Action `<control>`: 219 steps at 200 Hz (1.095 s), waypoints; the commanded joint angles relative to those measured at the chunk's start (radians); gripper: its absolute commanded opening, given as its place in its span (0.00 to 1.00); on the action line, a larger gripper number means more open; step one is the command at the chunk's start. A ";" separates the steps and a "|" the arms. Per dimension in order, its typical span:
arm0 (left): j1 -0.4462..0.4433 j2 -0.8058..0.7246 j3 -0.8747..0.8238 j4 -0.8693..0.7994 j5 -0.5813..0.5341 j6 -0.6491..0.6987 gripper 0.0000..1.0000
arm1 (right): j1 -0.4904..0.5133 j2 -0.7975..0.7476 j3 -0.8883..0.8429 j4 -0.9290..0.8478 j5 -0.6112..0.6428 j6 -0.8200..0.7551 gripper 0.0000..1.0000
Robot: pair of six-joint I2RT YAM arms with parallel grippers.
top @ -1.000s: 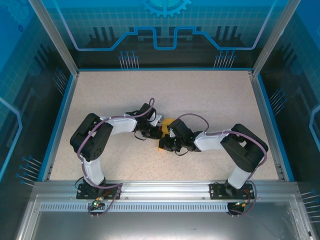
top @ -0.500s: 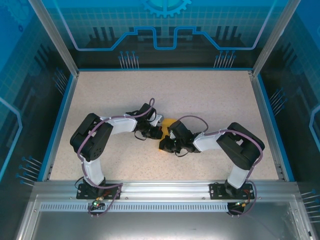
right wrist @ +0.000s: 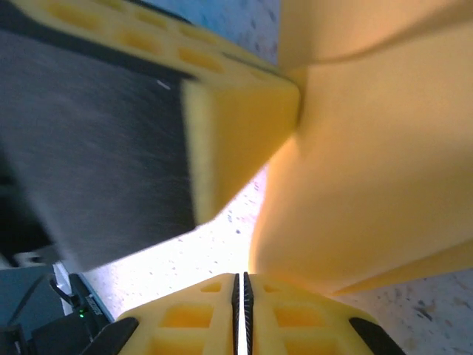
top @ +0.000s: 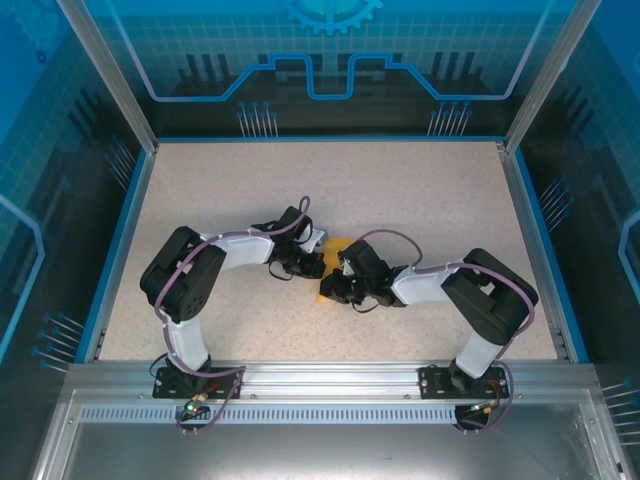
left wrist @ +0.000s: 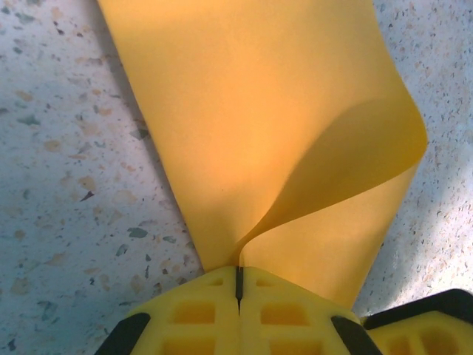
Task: Fold a paper plane with a square sheet of paper (pick it up from the middle)
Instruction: Third fold the triangle at the center of the table.
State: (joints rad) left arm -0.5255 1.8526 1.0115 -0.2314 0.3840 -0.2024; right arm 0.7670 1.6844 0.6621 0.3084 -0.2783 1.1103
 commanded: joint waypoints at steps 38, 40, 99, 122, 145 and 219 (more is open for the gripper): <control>0.002 0.028 0.017 -0.051 0.021 0.030 0.02 | -0.034 0.022 -0.016 0.022 0.023 -0.013 0.13; 0.003 0.028 0.017 -0.052 0.021 0.030 0.03 | -0.034 0.025 -0.017 0.023 0.023 -0.011 0.13; 0.004 0.031 0.020 -0.060 0.019 0.033 0.02 | -0.038 0.065 -0.043 0.035 0.031 0.014 0.12; 0.003 0.033 0.022 -0.062 0.020 0.033 0.02 | -0.041 0.028 -0.037 0.035 0.022 0.002 0.12; 0.002 0.034 0.027 -0.068 0.019 0.035 0.02 | -0.059 -0.023 -0.035 0.025 0.020 -0.010 0.13; 0.003 0.040 0.028 -0.070 0.018 0.037 0.02 | -0.108 0.011 -0.025 0.026 0.000 -0.040 0.13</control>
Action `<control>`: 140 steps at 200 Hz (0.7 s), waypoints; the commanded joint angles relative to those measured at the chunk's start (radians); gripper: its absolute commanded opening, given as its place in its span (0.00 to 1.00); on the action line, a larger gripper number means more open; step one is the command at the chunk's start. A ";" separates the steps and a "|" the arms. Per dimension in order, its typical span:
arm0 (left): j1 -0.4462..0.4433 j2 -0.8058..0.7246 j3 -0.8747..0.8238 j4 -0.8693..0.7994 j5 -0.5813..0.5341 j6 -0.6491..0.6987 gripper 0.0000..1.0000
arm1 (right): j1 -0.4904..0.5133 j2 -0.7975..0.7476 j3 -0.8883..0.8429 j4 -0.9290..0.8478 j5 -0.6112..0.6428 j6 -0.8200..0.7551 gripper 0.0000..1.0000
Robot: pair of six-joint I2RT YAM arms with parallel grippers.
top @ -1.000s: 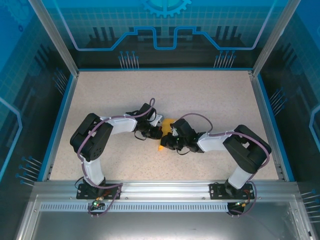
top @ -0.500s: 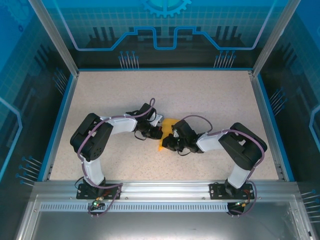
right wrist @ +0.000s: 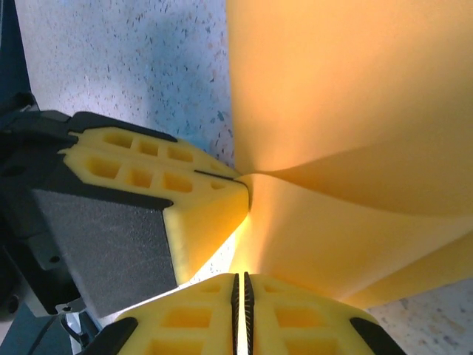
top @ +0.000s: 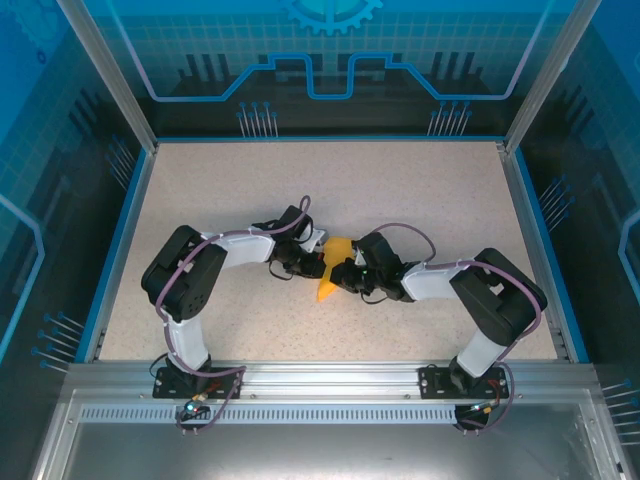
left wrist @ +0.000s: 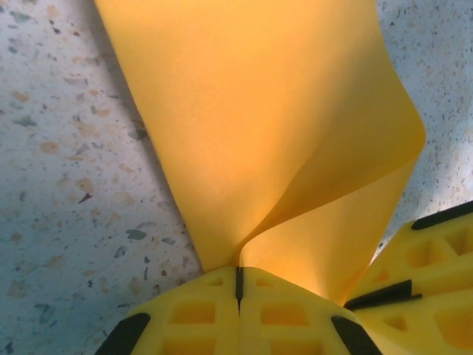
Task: Fold a paper plane with a square sheet of paper (pick it up from the middle)
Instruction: Third fold the triangle at the center of the table.
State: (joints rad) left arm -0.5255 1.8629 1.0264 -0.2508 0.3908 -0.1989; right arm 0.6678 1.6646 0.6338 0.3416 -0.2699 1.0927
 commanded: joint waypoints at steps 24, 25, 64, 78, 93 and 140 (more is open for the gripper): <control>0.002 0.030 0.015 -0.054 0.011 0.035 0.02 | -0.010 0.068 0.006 -0.015 -0.003 -0.017 0.13; 0.002 0.030 0.015 -0.054 0.011 0.035 0.02 | -0.010 0.069 0.006 -0.016 -0.002 -0.017 0.13; 0.003 0.033 0.015 -0.059 0.006 0.035 0.02 | -0.013 0.079 0.010 -0.031 0.001 -0.024 0.13; 0.003 0.033 0.013 -0.057 0.003 0.038 0.02 | -0.013 0.057 0.015 -0.040 -0.002 -0.027 0.13; 0.003 0.033 0.015 -0.059 0.003 0.037 0.02 | -0.018 0.029 0.023 -0.053 -0.010 -0.037 0.13; 0.004 0.033 0.015 -0.060 0.003 0.038 0.02 | -0.069 -0.005 0.023 -0.054 -0.037 -0.068 0.13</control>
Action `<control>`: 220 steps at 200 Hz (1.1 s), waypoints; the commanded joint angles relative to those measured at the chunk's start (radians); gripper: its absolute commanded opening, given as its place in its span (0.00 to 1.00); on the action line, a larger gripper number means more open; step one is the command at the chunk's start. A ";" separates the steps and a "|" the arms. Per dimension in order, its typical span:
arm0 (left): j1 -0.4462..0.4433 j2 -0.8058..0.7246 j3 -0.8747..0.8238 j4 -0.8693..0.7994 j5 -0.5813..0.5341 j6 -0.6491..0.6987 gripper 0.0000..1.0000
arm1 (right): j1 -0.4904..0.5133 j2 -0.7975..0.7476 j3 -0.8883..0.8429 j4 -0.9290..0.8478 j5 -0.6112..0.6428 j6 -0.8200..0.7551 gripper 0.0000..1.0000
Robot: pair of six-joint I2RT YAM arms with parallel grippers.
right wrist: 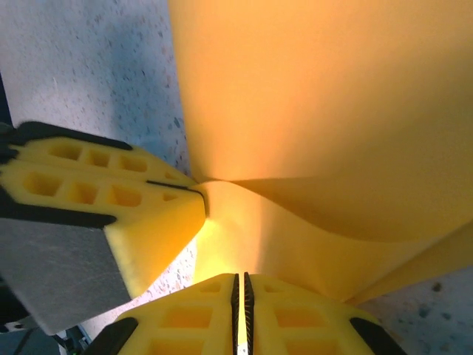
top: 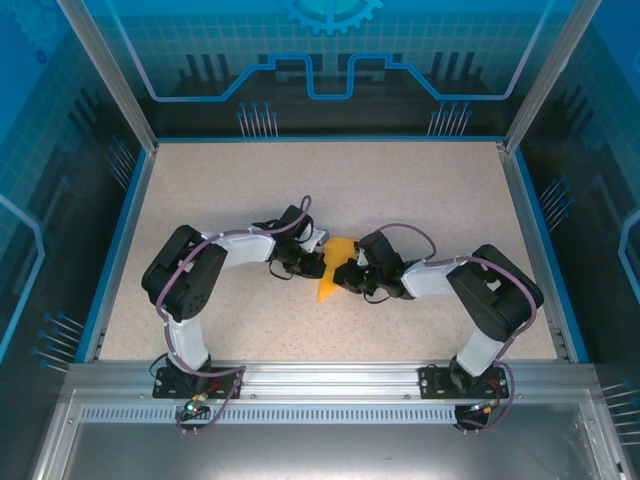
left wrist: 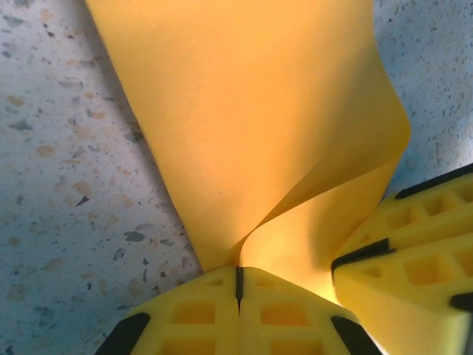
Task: Fold a paper plane with a square sheet of paper (pick it up from the middle)
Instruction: Third fold the triangle at the center of the table.
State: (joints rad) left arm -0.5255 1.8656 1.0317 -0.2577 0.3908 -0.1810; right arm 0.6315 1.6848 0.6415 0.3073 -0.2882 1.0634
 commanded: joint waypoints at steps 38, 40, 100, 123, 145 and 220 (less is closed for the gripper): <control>0.003 0.030 0.012 -0.054 0.003 0.021 0.02 | -0.046 0.020 0.024 -0.013 -0.031 -0.044 0.13; 0.003 0.030 0.012 -0.054 0.003 0.021 0.02 | -0.046 0.024 0.025 -0.013 -0.031 -0.045 0.13; 0.003 0.033 0.011 -0.056 0.002 0.021 0.02 | -0.049 0.042 0.031 -0.068 0.002 -0.042 0.13; 0.003 0.035 0.013 -0.061 0.000 0.024 0.02 | -0.062 -0.005 0.038 -0.079 -0.021 -0.060 0.14; 0.004 0.035 0.012 -0.061 -0.001 0.025 0.02 | -0.096 -0.041 0.035 -0.087 -0.045 -0.077 0.14; 0.003 0.038 0.018 -0.064 0.002 0.025 0.02 | -0.118 0.017 0.042 -0.081 -0.065 -0.096 0.14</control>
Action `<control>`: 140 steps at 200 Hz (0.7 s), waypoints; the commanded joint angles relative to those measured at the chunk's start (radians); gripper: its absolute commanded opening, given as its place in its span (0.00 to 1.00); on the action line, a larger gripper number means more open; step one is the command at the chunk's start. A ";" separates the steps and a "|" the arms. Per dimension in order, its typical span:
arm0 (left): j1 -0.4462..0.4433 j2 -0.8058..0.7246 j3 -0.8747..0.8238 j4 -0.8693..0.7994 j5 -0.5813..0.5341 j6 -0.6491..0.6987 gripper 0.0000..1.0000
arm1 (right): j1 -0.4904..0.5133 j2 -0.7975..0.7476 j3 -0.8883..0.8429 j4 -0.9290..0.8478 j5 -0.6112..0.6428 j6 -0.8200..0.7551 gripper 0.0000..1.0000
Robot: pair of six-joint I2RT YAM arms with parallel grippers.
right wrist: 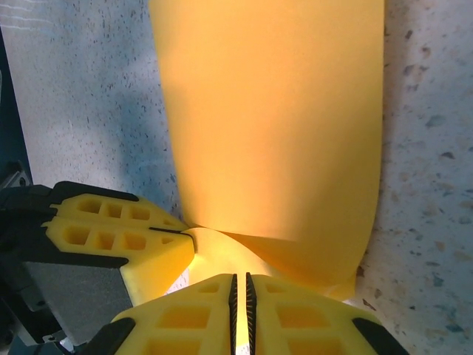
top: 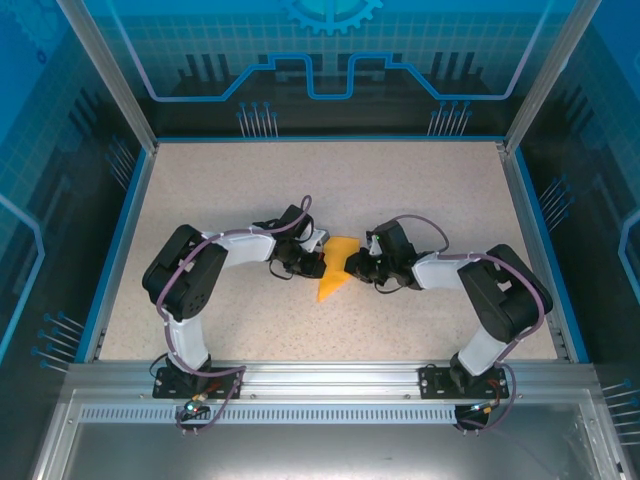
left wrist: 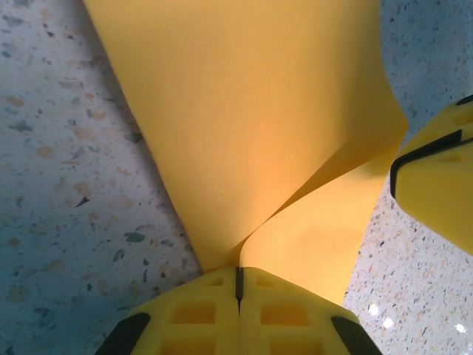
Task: Fold a paper plane with a square sheet of paper (pick it up from the middle)
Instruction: Third fold the triangle at the center of the table.
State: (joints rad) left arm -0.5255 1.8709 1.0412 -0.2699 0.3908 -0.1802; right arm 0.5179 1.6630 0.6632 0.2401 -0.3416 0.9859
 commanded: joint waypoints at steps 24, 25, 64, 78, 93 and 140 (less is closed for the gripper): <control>0.003 0.033 0.008 -0.054 0.002 0.027 0.02 | -0.006 0.063 0.025 -0.050 0.015 -0.022 0.14; 0.003 0.033 0.008 -0.055 0.001 0.026 0.02 | -0.006 0.063 0.026 -0.052 0.016 -0.023 0.14; 0.003 0.034 0.009 -0.058 0.000 0.028 0.02 | -0.017 0.019 0.038 -0.086 0.007 -0.040 0.14; 0.004 0.034 0.009 -0.060 -0.001 0.032 0.02 | -0.031 -0.016 0.042 -0.096 -0.011 -0.048 0.15; 0.004 0.036 0.007 -0.058 -0.001 0.031 0.02 | -0.044 -0.047 0.048 -0.113 -0.017 -0.061 0.15; 0.003 0.037 0.009 -0.058 0.002 0.031 0.02 | -0.071 -0.016 0.059 -0.105 -0.046 -0.073 0.15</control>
State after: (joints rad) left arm -0.5255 1.8721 1.0431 -0.2752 0.3908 -0.1764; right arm 0.4652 1.6299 0.7074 0.1516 -0.3534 0.9344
